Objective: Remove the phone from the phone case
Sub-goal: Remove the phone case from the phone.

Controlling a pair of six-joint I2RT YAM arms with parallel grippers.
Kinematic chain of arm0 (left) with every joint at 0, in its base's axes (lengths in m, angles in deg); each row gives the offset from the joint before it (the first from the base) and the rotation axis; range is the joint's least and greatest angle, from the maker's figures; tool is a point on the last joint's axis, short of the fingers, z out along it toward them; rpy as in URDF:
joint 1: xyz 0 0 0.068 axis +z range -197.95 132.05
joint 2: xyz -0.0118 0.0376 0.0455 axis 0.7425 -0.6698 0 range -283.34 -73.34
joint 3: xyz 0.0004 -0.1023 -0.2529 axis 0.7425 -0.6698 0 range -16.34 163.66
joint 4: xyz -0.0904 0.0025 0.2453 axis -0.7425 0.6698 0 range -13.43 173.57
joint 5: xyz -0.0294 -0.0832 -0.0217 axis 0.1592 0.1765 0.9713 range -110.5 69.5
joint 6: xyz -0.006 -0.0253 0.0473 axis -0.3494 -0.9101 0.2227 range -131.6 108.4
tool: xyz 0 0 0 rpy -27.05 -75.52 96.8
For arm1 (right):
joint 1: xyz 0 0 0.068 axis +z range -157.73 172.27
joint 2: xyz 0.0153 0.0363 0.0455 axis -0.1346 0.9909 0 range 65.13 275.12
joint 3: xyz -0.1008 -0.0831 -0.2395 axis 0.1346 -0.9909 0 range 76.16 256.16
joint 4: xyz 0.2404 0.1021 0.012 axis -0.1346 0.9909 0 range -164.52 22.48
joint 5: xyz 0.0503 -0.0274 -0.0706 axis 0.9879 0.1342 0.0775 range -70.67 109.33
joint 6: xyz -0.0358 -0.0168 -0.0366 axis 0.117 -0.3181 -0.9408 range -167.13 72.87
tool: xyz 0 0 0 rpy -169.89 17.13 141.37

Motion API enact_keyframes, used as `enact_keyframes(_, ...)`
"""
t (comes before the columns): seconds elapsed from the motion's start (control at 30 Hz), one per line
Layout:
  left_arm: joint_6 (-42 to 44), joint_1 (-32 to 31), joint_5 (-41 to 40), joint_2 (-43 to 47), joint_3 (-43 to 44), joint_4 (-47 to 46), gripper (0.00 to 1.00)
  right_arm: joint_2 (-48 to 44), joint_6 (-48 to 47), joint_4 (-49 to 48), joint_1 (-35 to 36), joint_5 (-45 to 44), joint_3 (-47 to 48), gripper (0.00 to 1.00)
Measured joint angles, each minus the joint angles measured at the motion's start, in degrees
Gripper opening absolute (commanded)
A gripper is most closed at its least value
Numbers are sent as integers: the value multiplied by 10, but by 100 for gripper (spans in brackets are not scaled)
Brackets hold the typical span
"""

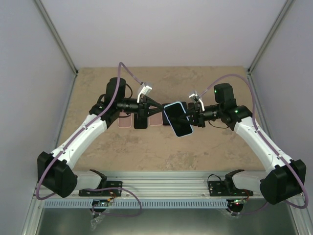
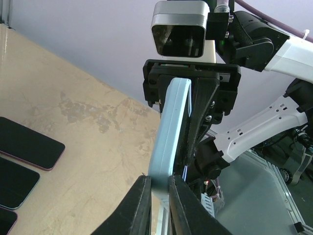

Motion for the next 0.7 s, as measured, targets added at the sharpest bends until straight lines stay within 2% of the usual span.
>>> enact_keyframes(0.17, -3, 1, 7, 0, 0, -4, 27, 0, 0, -2, 2, 4, 0, 1)
enact_keyframes(0.37, -2, 3, 10, 0, -1, -6, 27, 1, 3, -4, 4, 7, 2, 0)
enact_keyframes(0.7, 15, 1, -12, 2, -1, 6, 9, 7, 4, -4, 3, -1, 2, 1)
